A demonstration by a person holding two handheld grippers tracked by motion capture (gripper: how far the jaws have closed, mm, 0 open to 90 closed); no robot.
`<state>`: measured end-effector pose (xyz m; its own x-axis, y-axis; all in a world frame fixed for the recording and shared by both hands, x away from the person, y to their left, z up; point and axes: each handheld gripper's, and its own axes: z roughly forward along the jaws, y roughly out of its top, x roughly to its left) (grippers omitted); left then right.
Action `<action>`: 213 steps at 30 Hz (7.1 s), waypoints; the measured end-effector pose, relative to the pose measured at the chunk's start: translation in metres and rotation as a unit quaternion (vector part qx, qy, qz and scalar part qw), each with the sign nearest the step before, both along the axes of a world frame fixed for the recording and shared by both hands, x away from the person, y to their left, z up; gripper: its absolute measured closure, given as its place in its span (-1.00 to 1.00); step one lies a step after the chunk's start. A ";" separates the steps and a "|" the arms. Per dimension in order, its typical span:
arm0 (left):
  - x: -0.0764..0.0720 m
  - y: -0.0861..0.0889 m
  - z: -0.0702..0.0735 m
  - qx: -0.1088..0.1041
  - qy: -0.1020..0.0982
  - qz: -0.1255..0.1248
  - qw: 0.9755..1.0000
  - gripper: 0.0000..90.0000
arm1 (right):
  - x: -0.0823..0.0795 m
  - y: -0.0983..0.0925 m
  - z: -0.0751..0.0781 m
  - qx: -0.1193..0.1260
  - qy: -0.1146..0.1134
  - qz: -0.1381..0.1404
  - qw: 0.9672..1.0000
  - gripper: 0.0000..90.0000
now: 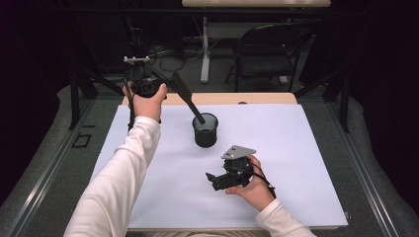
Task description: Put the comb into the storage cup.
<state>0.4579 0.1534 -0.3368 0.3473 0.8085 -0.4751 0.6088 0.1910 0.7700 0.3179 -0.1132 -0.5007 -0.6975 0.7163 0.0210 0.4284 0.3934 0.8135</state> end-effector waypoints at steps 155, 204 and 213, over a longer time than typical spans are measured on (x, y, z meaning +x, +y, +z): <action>0.025 -0.010 -0.086 0.003 0.081 0.040 0.996 0.74 | 0.002 -0.002 -0.004 -0.013 0.012 0.000 1.000 -1.00; 0.009 0.002 -0.066 0.107 0.023 -0.014 0.994 -0.19 | 0.004 -0.008 -0.003 -0.009 0.006 -0.010 1.000 -1.00; 0.004 0.002 -0.064 0.153 0.007 -0.023 0.988 -0.24 | 0.004 -0.008 -0.004 -0.009 0.008 -0.012 1.000 -1.00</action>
<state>0.4617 0.1552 -0.4007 0.3817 0.8986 -0.2165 0.6216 -0.0762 0.7796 0.3220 -0.1216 -0.5045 -0.6797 0.7332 0.0186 0.4508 0.3977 0.7991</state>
